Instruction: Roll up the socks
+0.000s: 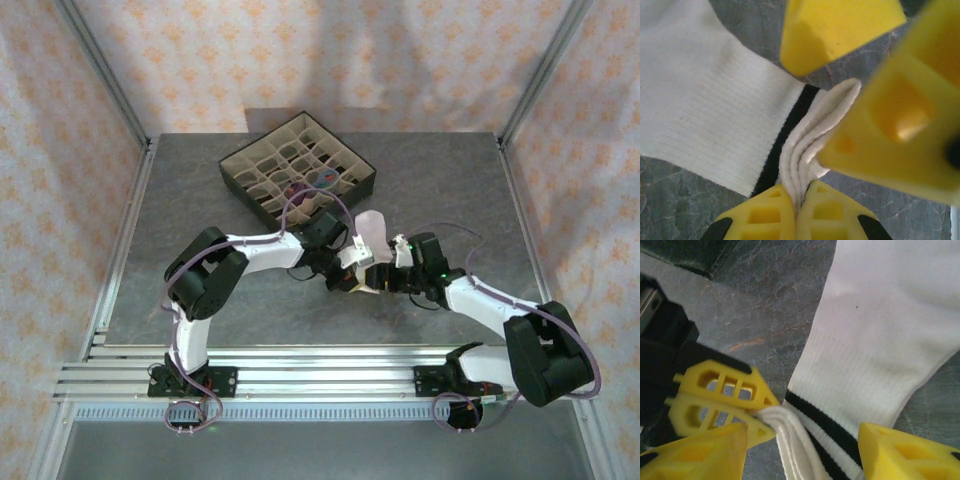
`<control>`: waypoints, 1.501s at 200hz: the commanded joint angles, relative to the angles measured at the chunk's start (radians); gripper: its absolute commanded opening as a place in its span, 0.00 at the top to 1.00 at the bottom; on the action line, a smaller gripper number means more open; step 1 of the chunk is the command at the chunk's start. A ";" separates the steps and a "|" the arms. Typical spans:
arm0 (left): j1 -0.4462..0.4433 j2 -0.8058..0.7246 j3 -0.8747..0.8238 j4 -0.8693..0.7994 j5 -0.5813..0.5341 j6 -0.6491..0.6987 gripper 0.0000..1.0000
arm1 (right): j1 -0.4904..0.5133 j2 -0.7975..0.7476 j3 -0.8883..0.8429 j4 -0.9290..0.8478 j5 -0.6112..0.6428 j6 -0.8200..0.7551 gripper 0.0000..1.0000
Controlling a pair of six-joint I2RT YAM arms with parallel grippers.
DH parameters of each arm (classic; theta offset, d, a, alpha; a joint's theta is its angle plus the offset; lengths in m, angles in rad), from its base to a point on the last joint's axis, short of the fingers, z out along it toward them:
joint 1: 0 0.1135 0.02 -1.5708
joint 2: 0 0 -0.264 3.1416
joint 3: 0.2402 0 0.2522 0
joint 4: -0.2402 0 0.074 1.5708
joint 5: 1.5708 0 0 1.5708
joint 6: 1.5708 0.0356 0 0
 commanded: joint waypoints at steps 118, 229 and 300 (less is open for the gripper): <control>0.039 0.094 0.122 -0.142 0.035 -0.098 1.00 | 0.039 0.200 0.158 -0.146 0.174 0.012 0.73; 0.038 -0.178 -0.175 0.231 -0.149 0.076 0.81 | 0.026 0.438 0.405 -0.470 0.337 -0.011 0.96; -0.132 -0.259 -0.453 0.701 -0.489 0.496 0.62 | -0.043 0.518 0.429 -0.483 0.165 0.005 0.99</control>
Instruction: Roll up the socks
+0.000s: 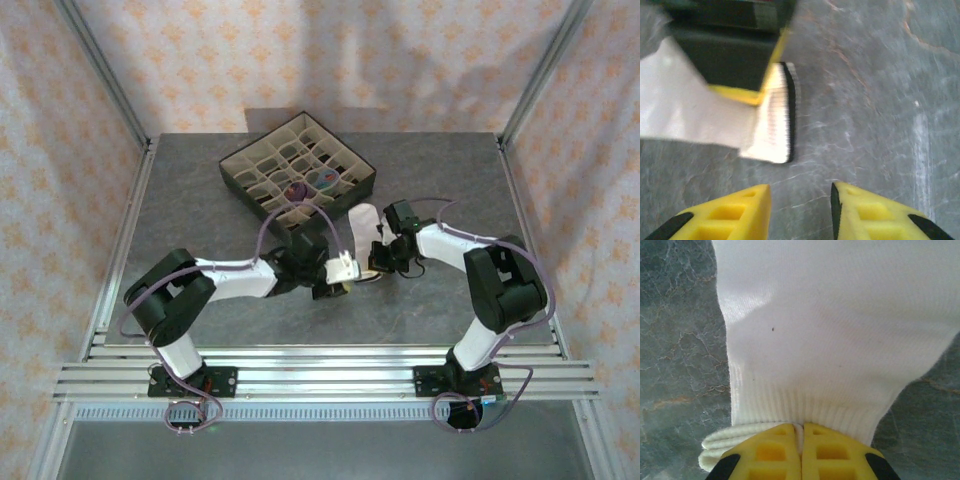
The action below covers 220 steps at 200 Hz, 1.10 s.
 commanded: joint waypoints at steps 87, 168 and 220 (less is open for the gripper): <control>-0.077 0.159 0.022 0.337 -0.229 0.248 0.68 | -0.056 0.121 -0.003 -0.089 -0.083 -0.007 0.99; -0.087 0.248 0.050 0.288 -0.241 0.287 0.66 | -0.067 0.099 0.006 -0.120 -0.093 -0.015 0.97; -0.088 0.235 0.152 0.002 -0.203 0.330 1.00 | -0.070 0.042 0.004 -0.120 -0.123 -0.019 0.71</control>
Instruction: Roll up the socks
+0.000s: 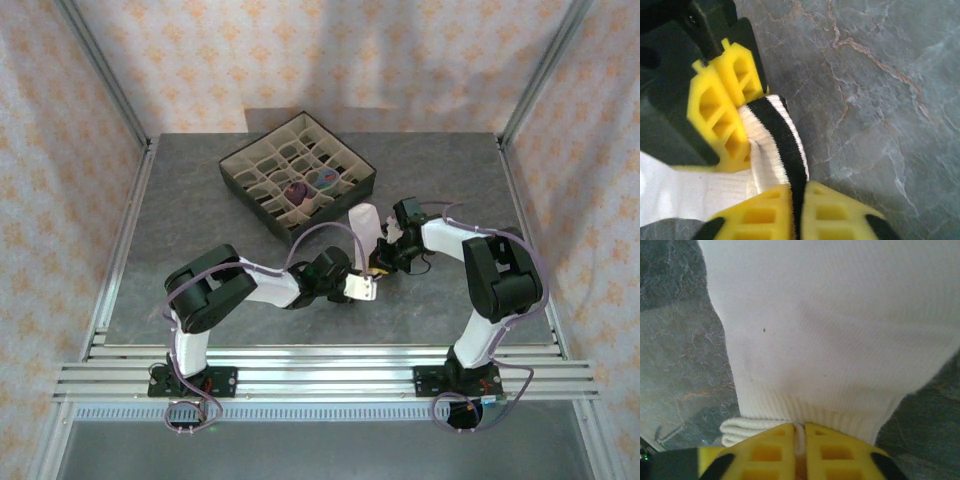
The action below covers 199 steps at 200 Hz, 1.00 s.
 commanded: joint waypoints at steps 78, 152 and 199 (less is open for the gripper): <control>0.081 0.037 0.362 -0.795 0.387 -0.041 1.00 | -0.143 -0.282 -0.171 0.000 -0.077 -0.028 0.57; 0.166 0.249 0.706 -1.243 0.673 -0.048 1.00 | -0.145 -0.373 -0.288 0.176 -0.209 -0.018 0.77; 0.201 0.339 0.807 -1.324 0.760 -0.091 1.00 | -0.128 -0.393 -0.319 0.248 -0.226 -0.027 0.66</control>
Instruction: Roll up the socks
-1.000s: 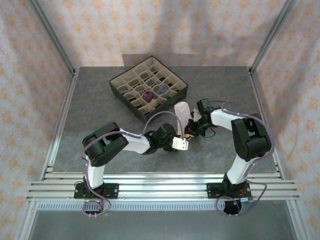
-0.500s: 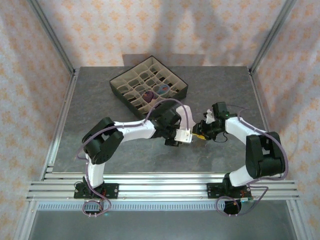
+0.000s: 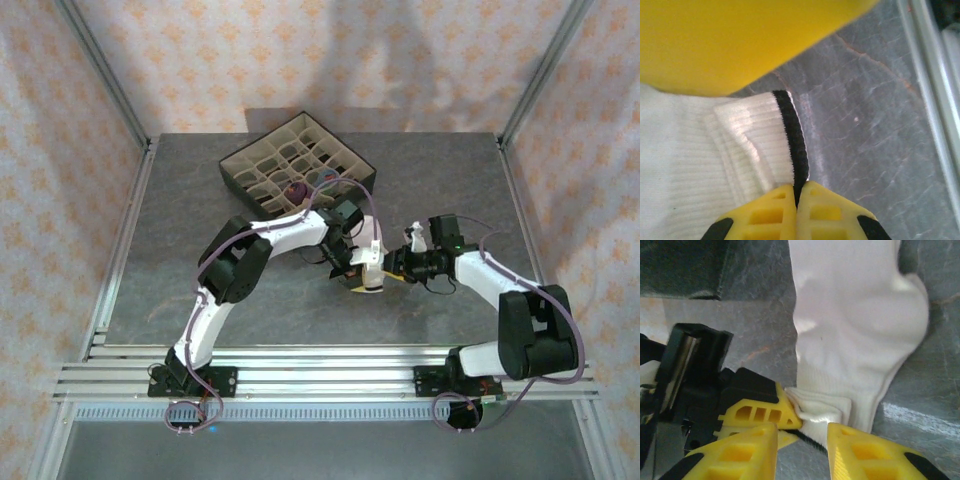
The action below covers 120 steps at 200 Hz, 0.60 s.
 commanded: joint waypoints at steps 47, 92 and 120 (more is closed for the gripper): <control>0.056 0.085 0.104 -0.150 0.138 -0.086 1.00 | 0.100 0.084 0.002 0.098 -0.018 -0.037 0.61; 0.091 0.108 0.113 -0.143 0.192 -0.132 1.00 | 0.114 0.117 -0.001 0.097 -0.009 -0.076 0.61; 0.106 0.115 0.112 -0.133 0.198 -0.161 1.00 | 0.120 0.132 0.006 0.093 -0.004 -0.088 0.59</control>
